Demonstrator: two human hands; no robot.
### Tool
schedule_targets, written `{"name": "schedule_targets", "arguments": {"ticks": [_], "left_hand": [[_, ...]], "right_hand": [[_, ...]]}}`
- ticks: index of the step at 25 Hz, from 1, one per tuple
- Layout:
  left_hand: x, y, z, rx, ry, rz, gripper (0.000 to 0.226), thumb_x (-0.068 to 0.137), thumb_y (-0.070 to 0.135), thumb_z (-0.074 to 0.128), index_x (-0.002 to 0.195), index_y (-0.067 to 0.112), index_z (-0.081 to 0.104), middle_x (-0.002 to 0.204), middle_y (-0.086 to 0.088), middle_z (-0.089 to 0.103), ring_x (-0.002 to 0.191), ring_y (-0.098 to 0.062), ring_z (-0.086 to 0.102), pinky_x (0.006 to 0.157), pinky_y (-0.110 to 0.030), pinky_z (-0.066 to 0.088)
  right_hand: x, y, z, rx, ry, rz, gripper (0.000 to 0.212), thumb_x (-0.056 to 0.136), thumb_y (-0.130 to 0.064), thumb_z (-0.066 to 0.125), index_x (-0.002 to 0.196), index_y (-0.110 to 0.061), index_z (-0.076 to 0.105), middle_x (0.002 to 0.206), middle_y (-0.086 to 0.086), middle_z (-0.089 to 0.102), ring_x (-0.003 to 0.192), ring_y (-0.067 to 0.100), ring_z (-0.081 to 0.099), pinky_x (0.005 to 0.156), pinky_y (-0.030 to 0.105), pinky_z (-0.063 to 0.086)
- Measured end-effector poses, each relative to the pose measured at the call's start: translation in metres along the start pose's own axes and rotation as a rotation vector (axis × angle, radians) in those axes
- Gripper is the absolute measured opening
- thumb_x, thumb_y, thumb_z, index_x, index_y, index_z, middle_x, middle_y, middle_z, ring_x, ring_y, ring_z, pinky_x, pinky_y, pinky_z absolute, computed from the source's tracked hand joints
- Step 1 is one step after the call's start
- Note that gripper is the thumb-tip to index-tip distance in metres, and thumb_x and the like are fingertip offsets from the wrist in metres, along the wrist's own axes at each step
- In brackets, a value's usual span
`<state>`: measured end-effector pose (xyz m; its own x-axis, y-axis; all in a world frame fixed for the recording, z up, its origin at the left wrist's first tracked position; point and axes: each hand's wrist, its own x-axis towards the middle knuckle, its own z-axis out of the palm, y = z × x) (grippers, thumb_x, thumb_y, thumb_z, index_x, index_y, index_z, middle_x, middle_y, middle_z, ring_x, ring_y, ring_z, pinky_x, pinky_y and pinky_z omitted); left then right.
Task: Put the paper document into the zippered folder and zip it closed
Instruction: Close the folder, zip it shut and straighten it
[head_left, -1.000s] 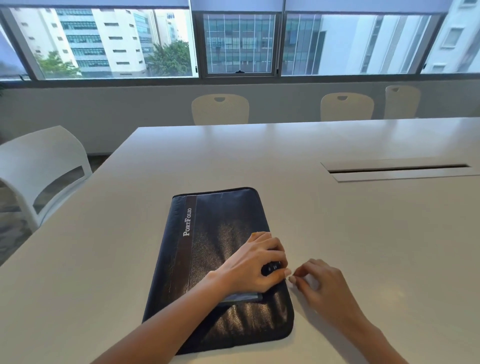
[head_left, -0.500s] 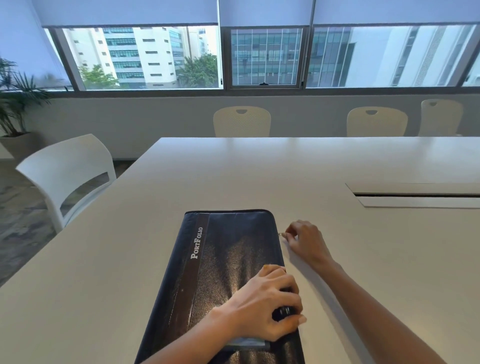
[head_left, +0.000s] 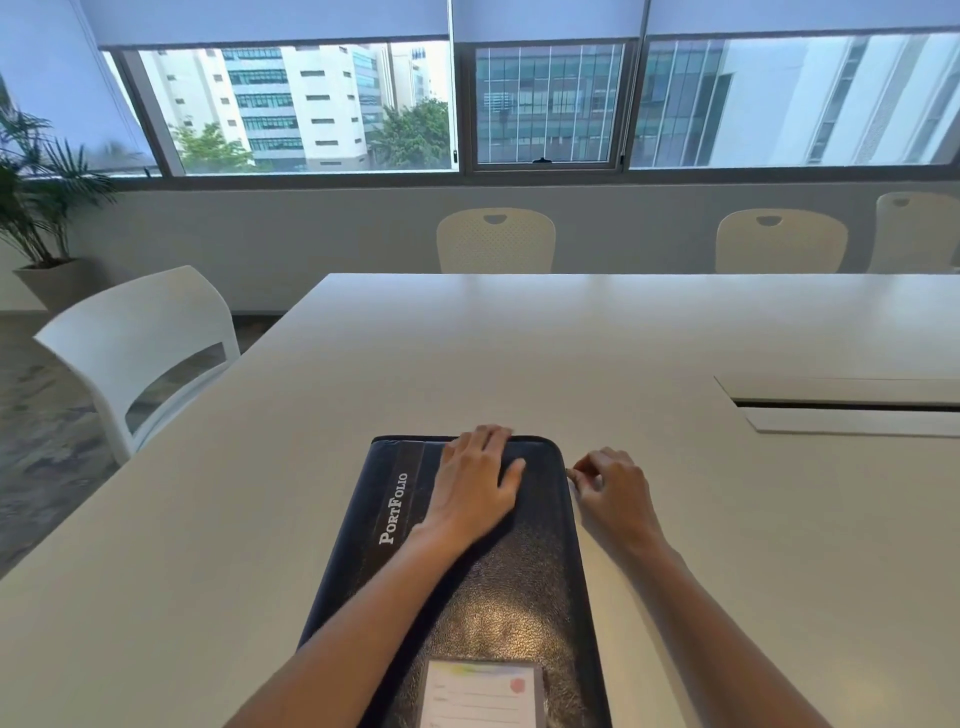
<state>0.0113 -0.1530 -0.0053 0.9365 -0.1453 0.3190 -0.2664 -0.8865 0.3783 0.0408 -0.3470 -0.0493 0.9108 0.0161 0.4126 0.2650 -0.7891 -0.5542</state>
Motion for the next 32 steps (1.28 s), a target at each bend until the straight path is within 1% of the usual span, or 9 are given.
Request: {"name": "schedule_targets", "arguments": {"ticks": [3,8,13,18,22,25,28,30,32], "left_hand": [[0.033,-0.019,0.011,0.067,-0.046,-0.069,0.050,0.100,0.043,0.041,0.140,0.013,0.046,0.140,-0.006,0.050,0.129,-0.023,0.045,0.111,-0.041,0.032],[0.042,-0.034,0.023,-0.033,-0.003,-0.033,0.036,0.097,0.043,0.050,0.114,0.015,0.063,0.114,-0.004,0.059,0.109,-0.021,0.052,0.099,-0.037,0.037],[0.039,-0.040,0.026,-0.127,0.053,0.003,0.032,0.095,0.042,0.054,0.113,0.017,0.063,0.112,-0.001,0.058,0.108,-0.017,0.049,0.098,-0.037,0.037],[0.039,-0.042,0.029,-0.130,0.041,0.014,0.033,0.094,0.042,0.055,0.114,0.016,0.062,0.113,-0.001,0.057,0.107,-0.017,0.048,0.098,-0.039,0.037],[0.038,-0.040,0.026,-0.095,0.010,0.003,0.035,0.095,0.043,0.054,0.116,0.016,0.061,0.115,-0.003,0.057,0.109,-0.019,0.049,0.100,-0.040,0.036],[0.037,-0.036,0.021,0.012,-0.009,0.000,0.043,0.095,0.048,0.050,0.122,0.017,0.060,0.119,-0.003,0.057,0.113,-0.022,0.050,0.102,-0.041,0.034],[0.029,-0.039,0.007,0.163,-0.015,-0.102,0.061,0.091,0.060,0.047,0.132,0.015,0.052,0.132,-0.008,0.052,0.122,-0.026,0.047,0.105,-0.044,0.035],[0.018,-0.053,-0.009,0.251,-0.057,-0.255,0.076,0.088,0.067,0.046,0.138,0.010,0.043,0.143,-0.012,0.044,0.131,-0.029,0.041,0.107,-0.048,0.034],[0.004,-0.072,-0.026,0.333,-0.100,-0.408,0.086,0.086,0.072,0.044,0.142,0.007,0.036,0.148,-0.016,0.038,0.136,-0.032,0.035,0.109,-0.049,0.032]], "right_hand": [[0.000,0.001,0.001,-0.016,0.000,-0.033,0.014,0.085,-0.019,0.066,0.072,-0.020,0.063,0.075,-0.007,0.059,0.074,0.008,0.049,0.063,0.021,0.037],[0.004,0.003,0.001,-0.070,0.045,-0.045,0.012,0.087,-0.023,0.064,0.075,-0.018,0.063,0.074,-0.005,0.061,0.071,0.012,0.049,0.062,0.024,0.036],[0.027,0.000,0.003,0.018,0.030,-0.019,0.006,0.085,-0.017,0.068,0.079,-0.015,0.070,0.074,-0.002,0.071,0.065,0.013,0.061,0.063,0.027,0.046],[0.075,-0.013,0.007,0.182,-0.260,0.021,0.007,0.083,-0.009,0.069,0.086,-0.009,0.075,0.077,0.005,0.074,0.068,0.013,0.066,0.070,0.030,0.054],[0.116,-0.032,0.009,0.364,-0.637,0.292,0.007,0.080,-0.007,0.071,0.086,-0.004,0.073,0.072,0.008,0.065,0.070,0.019,0.057,0.065,0.029,0.048],[0.136,-0.046,0.004,0.293,-0.860,0.466,0.014,0.080,-0.007,0.071,0.092,0.000,0.071,0.072,0.009,0.064,0.064,0.019,0.056,0.058,0.027,0.048],[0.144,-0.061,0.005,0.165,-0.945,0.517,0.014,0.081,-0.010,0.071,0.091,-0.001,0.067,0.076,0.011,0.065,0.065,0.020,0.055,0.058,0.027,0.044],[0.145,-0.067,0.006,0.093,-0.942,0.529,0.006,0.083,-0.006,0.068,0.082,-0.002,0.063,0.069,0.010,0.061,0.061,0.020,0.053,0.057,0.027,0.043],[0.147,-0.069,0.008,0.050,-0.926,0.543,0.011,0.084,-0.002,0.064,0.075,-0.003,0.059,0.062,0.009,0.055,0.057,0.019,0.051,0.055,0.027,0.042]]}}
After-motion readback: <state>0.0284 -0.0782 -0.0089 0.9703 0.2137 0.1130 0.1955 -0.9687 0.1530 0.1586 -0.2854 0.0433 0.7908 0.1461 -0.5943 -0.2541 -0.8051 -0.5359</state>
